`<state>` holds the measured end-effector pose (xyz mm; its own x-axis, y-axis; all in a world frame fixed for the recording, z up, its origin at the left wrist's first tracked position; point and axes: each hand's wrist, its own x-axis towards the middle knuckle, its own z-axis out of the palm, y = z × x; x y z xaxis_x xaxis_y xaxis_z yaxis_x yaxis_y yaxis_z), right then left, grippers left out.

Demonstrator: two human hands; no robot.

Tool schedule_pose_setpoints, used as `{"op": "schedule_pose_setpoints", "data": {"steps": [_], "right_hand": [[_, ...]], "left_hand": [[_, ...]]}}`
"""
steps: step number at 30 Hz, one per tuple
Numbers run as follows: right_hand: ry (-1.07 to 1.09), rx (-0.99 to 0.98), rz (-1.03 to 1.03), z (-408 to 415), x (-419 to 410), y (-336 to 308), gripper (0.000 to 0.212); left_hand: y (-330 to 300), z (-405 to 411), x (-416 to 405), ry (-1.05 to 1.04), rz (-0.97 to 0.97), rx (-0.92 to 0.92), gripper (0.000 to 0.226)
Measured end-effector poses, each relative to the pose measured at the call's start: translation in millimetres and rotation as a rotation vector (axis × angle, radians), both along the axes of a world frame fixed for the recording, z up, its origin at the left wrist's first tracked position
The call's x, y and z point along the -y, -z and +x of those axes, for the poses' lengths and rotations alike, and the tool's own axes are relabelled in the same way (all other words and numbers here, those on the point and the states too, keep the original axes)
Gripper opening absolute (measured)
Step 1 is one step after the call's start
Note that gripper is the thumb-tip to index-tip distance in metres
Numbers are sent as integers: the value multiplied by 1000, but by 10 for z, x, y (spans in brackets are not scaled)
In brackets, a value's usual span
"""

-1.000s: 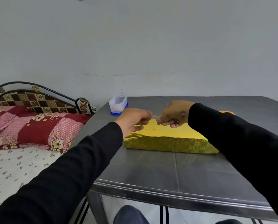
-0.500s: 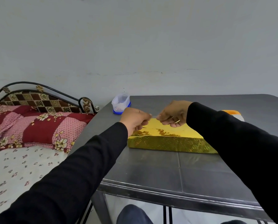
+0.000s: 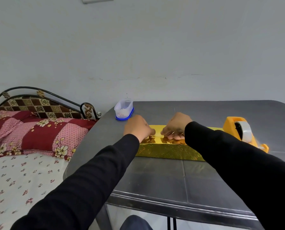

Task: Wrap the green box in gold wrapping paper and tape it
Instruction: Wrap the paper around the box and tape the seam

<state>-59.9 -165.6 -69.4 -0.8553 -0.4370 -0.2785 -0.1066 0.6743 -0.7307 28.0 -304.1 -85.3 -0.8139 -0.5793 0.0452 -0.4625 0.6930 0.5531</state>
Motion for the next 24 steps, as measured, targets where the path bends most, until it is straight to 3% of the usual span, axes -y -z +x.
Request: {"op": "schedule_pose_setpoints", "data": {"steps": [14, 24], "right_hand": [[56, 5, 9, -5, 20, 43, 25], [49, -208, 144, 50, 88, 86, 31]], "left_hand": [[15, -53, 34, 12, -14, 48, 27], [66, -62, 51, -4, 62, 58, 27]]}}
